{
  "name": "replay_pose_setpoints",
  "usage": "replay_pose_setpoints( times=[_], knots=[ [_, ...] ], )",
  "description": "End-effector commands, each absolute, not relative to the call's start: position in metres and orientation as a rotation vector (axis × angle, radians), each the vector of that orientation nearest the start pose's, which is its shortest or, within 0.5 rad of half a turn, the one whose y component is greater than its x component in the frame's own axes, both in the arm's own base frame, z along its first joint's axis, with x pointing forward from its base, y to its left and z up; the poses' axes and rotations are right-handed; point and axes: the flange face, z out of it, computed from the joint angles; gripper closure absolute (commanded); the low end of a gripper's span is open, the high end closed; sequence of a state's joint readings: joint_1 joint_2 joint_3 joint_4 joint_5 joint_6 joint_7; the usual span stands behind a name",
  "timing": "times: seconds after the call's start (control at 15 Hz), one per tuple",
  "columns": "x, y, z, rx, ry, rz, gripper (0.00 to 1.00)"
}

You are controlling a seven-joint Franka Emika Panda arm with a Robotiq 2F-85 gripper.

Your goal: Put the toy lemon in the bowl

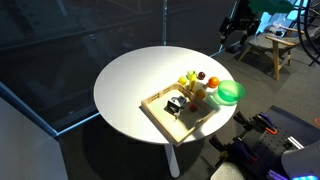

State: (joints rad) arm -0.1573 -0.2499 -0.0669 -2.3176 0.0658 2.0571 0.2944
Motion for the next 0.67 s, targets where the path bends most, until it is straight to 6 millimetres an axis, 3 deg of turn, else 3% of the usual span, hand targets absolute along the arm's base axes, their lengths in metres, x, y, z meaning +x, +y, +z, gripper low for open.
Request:
replay_pose_setpoints(
  times=[0.0,0.47,0.6],
  knots=[
    [0.4553,-0.1012,0.442,-2.953,0.829,0.021,0.0],
    [0.456,-0.1014,0.443,-2.953,0.831,0.018,0.0],
    [0.4584,-0.1064,0.4337,-2.958,0.834,0.036,0.0]
  ],
)
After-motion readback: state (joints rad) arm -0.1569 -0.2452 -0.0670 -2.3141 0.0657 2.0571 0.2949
